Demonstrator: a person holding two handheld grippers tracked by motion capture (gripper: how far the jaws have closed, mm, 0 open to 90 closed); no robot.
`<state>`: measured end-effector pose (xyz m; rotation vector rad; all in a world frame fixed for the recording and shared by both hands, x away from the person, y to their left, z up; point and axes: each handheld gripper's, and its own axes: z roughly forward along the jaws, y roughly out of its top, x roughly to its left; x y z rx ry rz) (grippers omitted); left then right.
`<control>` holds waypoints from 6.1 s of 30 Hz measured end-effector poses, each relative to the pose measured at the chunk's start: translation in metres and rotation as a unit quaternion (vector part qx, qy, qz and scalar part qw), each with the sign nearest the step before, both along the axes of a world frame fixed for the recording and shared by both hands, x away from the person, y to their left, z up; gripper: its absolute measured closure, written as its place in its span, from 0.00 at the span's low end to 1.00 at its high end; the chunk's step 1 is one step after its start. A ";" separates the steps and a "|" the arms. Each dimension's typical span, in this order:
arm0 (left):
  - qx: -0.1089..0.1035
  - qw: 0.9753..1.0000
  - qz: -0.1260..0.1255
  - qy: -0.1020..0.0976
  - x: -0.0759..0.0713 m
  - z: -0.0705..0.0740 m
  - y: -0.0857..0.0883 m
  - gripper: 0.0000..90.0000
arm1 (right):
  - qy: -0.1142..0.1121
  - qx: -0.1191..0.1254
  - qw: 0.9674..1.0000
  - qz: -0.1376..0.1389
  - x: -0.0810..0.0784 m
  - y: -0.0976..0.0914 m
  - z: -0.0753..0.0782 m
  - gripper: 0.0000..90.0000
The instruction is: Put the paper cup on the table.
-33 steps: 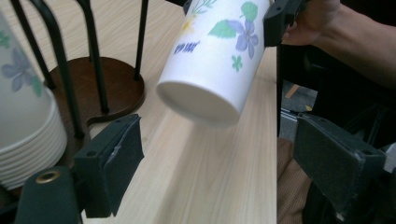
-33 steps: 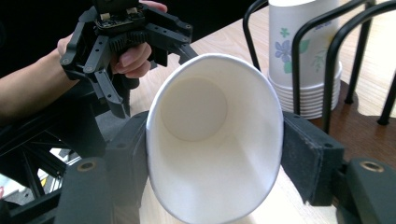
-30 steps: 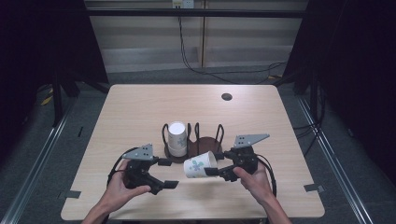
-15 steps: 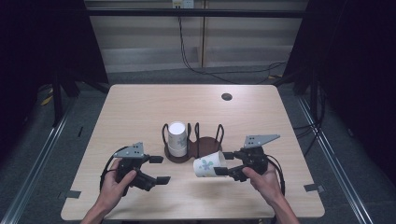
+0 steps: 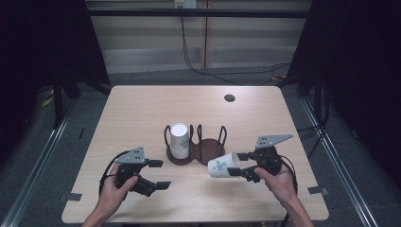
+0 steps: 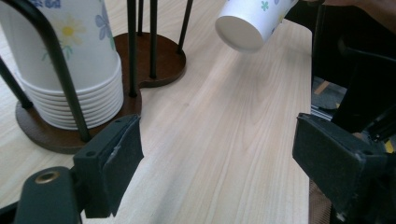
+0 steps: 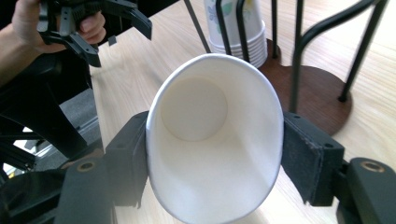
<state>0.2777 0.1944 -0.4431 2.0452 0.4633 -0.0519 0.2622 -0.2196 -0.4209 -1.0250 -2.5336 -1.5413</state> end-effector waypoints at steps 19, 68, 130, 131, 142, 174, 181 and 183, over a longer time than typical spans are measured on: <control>0.009 1.000 0.010 -0.001 0.002 -0.004 0.004 0.18 | 0.013 -0.066 0.997 -0.043 0.010 -0.026 0.015 0.34; 0.008 1.000 -0.006 -0.003 0.010 -0.009 0.001 0.18 | 0.087 -0.291 0.945 -0.119 0.092 -0.030 0.027 0.32; 0.000 1.000 -0.006 -0.003 0.008 -0.004 0.000 0.18 | 0.063 -0.248 0.953 -0.166 0.120 -0.007 0.002 0.15; -0.002 1.000 -0.005 -0.003 0.008 -0.004 0.000 0.18 | 0.059 -0.243 0.954 -0.167 0.119 -0.008 0.003 0.16; 0.004 1.000 0.007 -0.006 0.007 -0.007 0.010 0.18 | 0.031 -0.169 0.964 -0.203 0.112 -0.012 0.008 0.16; 0.017 0.999 0.035 -0.008 0.006 -0.011 0.017 0.18 | -0.050 -0.089 0.969 -0.227 0.030 -0.028 0.012 0.16; 0.011 0.999 0.045 -0.005 0.006 -0.010 0.023 0.18 | -0.055 -0.072 0.969 -0.232 0.011 -0.028 0.001 0.15; 0.009 0.999 0.047 -0.003 0.006 -0.010 0.024 0.18 | -0.053 -0.064 0.969 -0.232 0.005 -0.027 -0.002 0.15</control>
